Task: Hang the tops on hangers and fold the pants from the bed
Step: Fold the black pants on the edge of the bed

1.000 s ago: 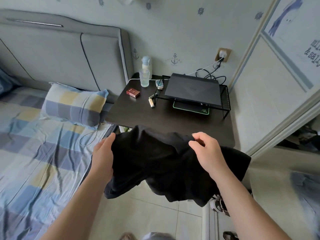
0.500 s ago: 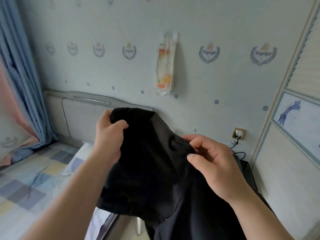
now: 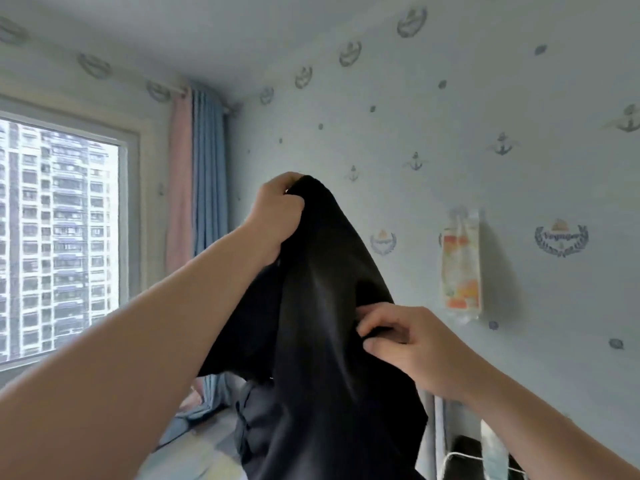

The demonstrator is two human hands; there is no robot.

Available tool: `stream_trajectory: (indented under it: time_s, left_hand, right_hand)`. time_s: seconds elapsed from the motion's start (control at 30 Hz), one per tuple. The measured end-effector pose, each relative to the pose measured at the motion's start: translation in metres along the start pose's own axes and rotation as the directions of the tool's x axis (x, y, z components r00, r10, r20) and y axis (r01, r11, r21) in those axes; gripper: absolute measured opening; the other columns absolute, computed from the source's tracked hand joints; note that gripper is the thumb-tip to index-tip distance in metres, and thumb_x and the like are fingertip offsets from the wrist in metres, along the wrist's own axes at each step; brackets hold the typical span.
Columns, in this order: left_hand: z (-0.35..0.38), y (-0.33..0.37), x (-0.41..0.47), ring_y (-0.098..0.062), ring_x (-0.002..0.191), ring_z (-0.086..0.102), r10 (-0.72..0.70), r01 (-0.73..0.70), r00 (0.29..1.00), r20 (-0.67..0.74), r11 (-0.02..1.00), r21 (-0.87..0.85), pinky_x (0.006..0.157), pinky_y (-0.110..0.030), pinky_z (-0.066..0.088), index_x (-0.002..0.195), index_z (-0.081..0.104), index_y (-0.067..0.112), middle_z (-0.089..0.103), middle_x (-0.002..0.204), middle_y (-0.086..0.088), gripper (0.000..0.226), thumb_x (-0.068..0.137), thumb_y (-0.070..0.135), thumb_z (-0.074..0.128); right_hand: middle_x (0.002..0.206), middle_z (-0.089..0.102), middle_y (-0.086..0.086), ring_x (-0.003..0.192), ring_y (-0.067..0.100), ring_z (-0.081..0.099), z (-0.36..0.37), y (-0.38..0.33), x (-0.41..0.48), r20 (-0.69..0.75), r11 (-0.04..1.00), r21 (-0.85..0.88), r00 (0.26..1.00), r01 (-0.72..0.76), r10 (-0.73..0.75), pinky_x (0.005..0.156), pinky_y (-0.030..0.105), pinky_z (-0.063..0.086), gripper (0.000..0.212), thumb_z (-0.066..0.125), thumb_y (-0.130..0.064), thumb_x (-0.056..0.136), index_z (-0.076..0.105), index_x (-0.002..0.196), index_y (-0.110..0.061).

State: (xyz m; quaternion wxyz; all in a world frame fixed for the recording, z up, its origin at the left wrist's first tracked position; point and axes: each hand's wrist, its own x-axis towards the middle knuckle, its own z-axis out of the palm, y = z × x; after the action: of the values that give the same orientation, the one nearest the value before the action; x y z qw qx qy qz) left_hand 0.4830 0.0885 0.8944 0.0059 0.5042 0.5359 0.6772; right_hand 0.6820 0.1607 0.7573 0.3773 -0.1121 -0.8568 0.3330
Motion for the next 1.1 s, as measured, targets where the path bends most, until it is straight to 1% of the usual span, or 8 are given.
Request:
stream_trajectory:
  time_s: [0.1,0.2,0.37,0.47,0.57,0.7,0.83,1.1]
  left_hand:
    - [-0.053,-0.003,0.021,-0.021,0.096,0.069,0.029,-0.031,0.999,0.023,0.995,0.090,0.076,-0.036,0.062,0.095,0.074,0.035,0.073,0.098,0.000,0.058,0.080,-0.008,0.038]
    - [-0.099,-0.010,0.036,-0.019,0.094,0.070,0.025,-0.033,0.998,0.051,0.986,0.163,0.073,-0.032,0.061,0.089,0.077,0.034,0.075,0.089,0.004,0.057,0.080,-0.009,0.040]
    - [-0.163,-0.026,0.052,-0.023,0.090,0.071,-0.019,-0.005,0.996,0.082,0.958,0.285,0.073,-0.035,0.061,0.086,0.077,0.025,0.075,0.086,-0.004,0.052,0.082,-0.010,0.039]
    - [-0.198,-0.040,0.059,-0.013,0.074,0.070,-0.028,-0.005,0.996,0.082,0.925,0.381,0.060,-0.022,0.054,0.070,0.074,0.029,0.071,0.069,0.004,0.053,0.082,-0.010,0.040]
    - [-0.228,-0.056,0.065,-0.001,0.061,0.065,0.001,-0.025,0.999,0.049,0.871,0.490,0.052,-0.014,0.049,0.060,0.071,0.029,0.067,0.061,0.010,0.055,0.080,-0.011,0.039]
    - [-0.268,-0.076,0.078,0.000,0.055,0.060,0.053,-0.017,0.998,-0.042,0.796,0.604,0.049,-0.015,0.046,0.059,0.069,0.024,0.063,0.057,0.008,0.051,0.074,-0.012,0.036]
    - [-0.301,-0.099,0.093,0.001,0.053,0.057,0.081,0.027,0.990,-0.119,0.709,0.705,0.046,-0.014,0.044,0.058,0.068,0.026,0.061,0.055,0.012,0.054,0.075,-0.014,0.035]
    - [-0.340,-0.143,0.128,-0.011,0.066,0.058,0.182,0.200,0.920,-0.346,0.541,0.817,0.052,-0.018,0.042,0.058,0.064,0.026,0.061,0.057,0.012,0.048,0.071,-0.009,0.033]
  right_hand:
    - [0.107,0.070,-0.024,0.097,0.000,0.069,0.028,-0.015,0.053,-0.190,0.994,0.025,0.976,0.109,-0.102,0.088,0.018,0.051,0.029,0.070,-0.009,0.089,0.072,0.086,-0.038]
    - [0.112,0.064,-0.026,0.108,-0.006,0.058,0.060,-0.030,0.109,-0.306,0.977,0.004,0.930,0.215,-0.203,0.087,0.017,0.048,0.034,0.071,-0.013,0.088,0.062,0.106,-0.040]
    - [0.133,0.052,-0.023,0.125,-0.004,0.047,0.122,-0.056,0.194,-0.076,0.960,0.151,0.971,0.236,-0.227,0.097,0.022,0.042,0.062,0.069,-0.011,0.090,0.043,0.133,-0.048]
    - [0.132,0.061,-0.011,0.128,0.011,0.053,0.159,-0.065,0.237,0.179,0.926,0.360,0.966,0.110,-0.185,0.109,0.041,0.042,0.055,0.067,-0.016,0.089,0.051,0.134,-0.043]
    - [0.126,0.068,-0.005,0.122,0.014,0.061,0.200,-0.064,0.272,0.441,0.903,0.429,0.871,0.005,-0.214,0.107,0.047,0.043,0.037,0.065,-0.027,0.090,0.066,0.126,-0.032]
    - [0.115,0.072,0.004,0.110,0.014,0.066,0.251,-0.057,0.312,0.376,0.842,0.538,0.881,0.044,-0.286,0.093,0.039,0.049,0.029,0.063,-0.028,0.086,0.073,0.112,-0.022]
    - [0.102,0.068,0.024,0.099,0.038,0.066,0.288,-0.047,0.352,0.236,0.762,0.645,0.933,0.058,-0.272,0.098,0.057,0.049,0.040,0.064,-0.024,0.078,0.064,0.107,0.002]
    - [0.106,0.076,-0.001,0.099,0.019,0.073,0.350,0.020,0.410,0.459,0.786,0.617,0.797,0.031,-0.392,0.090,0.037,0.058,0.027,0.074,-0.024,0.089,0.067,0.116,-0.022]
